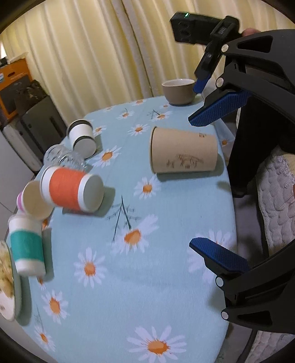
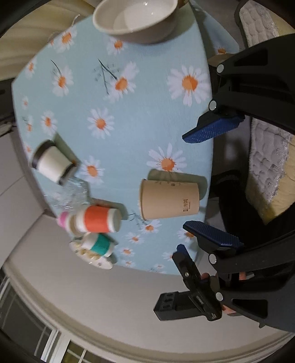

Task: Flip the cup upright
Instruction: 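Lift the tan cup with the right gripper and rotate it upright, then grasp the upright tan cup with the left gripper from the right gripper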

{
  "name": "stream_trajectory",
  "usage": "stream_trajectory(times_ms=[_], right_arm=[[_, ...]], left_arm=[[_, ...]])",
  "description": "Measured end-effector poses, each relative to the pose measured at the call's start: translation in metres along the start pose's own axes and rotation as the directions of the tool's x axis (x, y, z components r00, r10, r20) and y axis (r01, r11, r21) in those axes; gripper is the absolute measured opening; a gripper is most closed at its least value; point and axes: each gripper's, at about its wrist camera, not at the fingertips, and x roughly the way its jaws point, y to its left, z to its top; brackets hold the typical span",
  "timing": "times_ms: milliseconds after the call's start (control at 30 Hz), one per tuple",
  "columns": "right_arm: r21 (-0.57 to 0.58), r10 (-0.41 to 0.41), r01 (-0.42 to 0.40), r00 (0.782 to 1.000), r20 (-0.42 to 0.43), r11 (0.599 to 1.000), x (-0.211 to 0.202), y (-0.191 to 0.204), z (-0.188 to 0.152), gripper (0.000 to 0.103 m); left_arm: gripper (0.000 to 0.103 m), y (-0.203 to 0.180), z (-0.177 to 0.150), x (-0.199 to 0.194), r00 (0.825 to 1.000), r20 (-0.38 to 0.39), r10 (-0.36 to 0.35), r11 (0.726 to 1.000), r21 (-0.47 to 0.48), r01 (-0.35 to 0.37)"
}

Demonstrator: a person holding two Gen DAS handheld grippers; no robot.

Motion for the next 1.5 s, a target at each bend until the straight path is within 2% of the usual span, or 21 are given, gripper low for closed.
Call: stream_trajectory(times_ms=[133, 233, 300, 333, 433, 533, 633, 800, 900, 967, 1033, 1200, 1367, 1433, 1500], right_arm=[[0.007, 0.060, -0.060, 0.998, 0.033, 0.998, -0.010, -0.008, -0.012, 0.072], [-0.004, 0.073, -0.073, 0.996, 0.045, 0.997, -0.009, -0.013, -0.023, 0.072], [-0.007, 0.085, -0.085, 0.996, 0.041, 0.996, -0.006, -0.017, -0.028, 0.072], [-0.011, 0.097, -0.096, 0.995, 0.032, 0.995, -0.003, -0.019, -0.031, 0.072], [-0.004, 0.126, -0.126, 0.992, 0.010, 0.992, 0.001, -0.028, -0.036, 0.072], [0.004, 0.136, -0.136, 0.991, 0.010, 0.991, 0.000, -0.038, -0.038, 0.072], [0.027, 0.153, -0.153, 0.988, 0.017, 0.988, -0.002, -0.048, -0.038, 0.073], [0.043, 0.175, -0.175, 0.984, 0.017, 0.984, -0.003, -0.056, -0.037, 0.073], [0.039, 0.191, -0.191, 0.982, 0.004, 0.981, 0.000, -0.057, -0.035, 0.073], [0.047, 0.193, -0.193, 0.981, 0.001, 0.980, 0.001, -0.059, -0.033, 0.073], [0.049, 0.194, -0.194, 0.981, 0.007, 0.980, 0.000, -0.060, -0.033, 0.073], [0.067, 0.206, -0.205, 0.979, 0.004, 0.976, 0.001, -0.065, -0.034, 0.073], [0.069, 0.219, -0.218, 0.976, -0.008, 0.974, 0.005, -0.066, -0.035, 0.073], [0.061, 0.216, -0.216, 0.976, -0.009, 0.975, 0.006, -0.064, -0.035, 0.073], [0.053, 0.222, -0.221, 0.975, -0.007, 0.974, 0.007, -0.062, -0.035, 0.073]], left_arm=[[0.095, -0.030, 0.007, 0.016, 0.996, -0.032, 0.078, 0.996, 0.055, -0.076], [0.095, -0.050, 0.009, 0.034, 0.988, -0.063, 0.142, 0.986, 0.093, -0.135], [0.090, -0.061, 0.010, 0.047, 0.979, -0.096, 0.182, 0.979, 0.116, -0.170], [0.083, -0.067, 0.010, 0.054, 0.975, -0.107, 0.193, 0.975, 0.131, -0.179], [0.082, -0.080, 0.011, 0.065, 0.963, -0.104, 0.247, 0.958, 0.175, -0.227], [0.079, -0.083, 0.014, 0.072, 0.952, -0.109, 0.287, 0.948, 0.175, -0.266], [0.075, -0.083, 0.015, 0.077, 0.946, -0.118, 0.301, 0.945, 0.166, -0.281], [0.075, -0.078, 0.017, 0.084, 0.934, -0.136, 0.330, 0.939, 0.146, -0.311], [0.074, -0.073, 0.017, 0.087, 0.933, -0.152, 0.327, 0.942, 0.134, -0.309], [0.066, -0.073, 0.017, 0.088, 0.933, -0.154, 0.326, 0.942, 0.139, -0.307], [0.062, -0.073, 0.015, 0.089, 0.933, -0.152, 0.325, 0.942, 0.145, -0.304], [0.061, -0.074, 0.014, 0.089, 0.936, -0.144, 0.322, 0.941, 0.155, -0.301], [0.060, -0.078, 0.014, 0.078, 0.943, -0.102, 0.318, 0.939, 0.171, -0.298], [0.060, -0.081, 0.013, 0.070, 0.946, -0.063, 0.318, 0.934, 0.192, -0.301], [0.060, -0.086, 0.010, 0.063, 0.940, -0.010, 0.341, 0.918, 0.222, -0.330]])
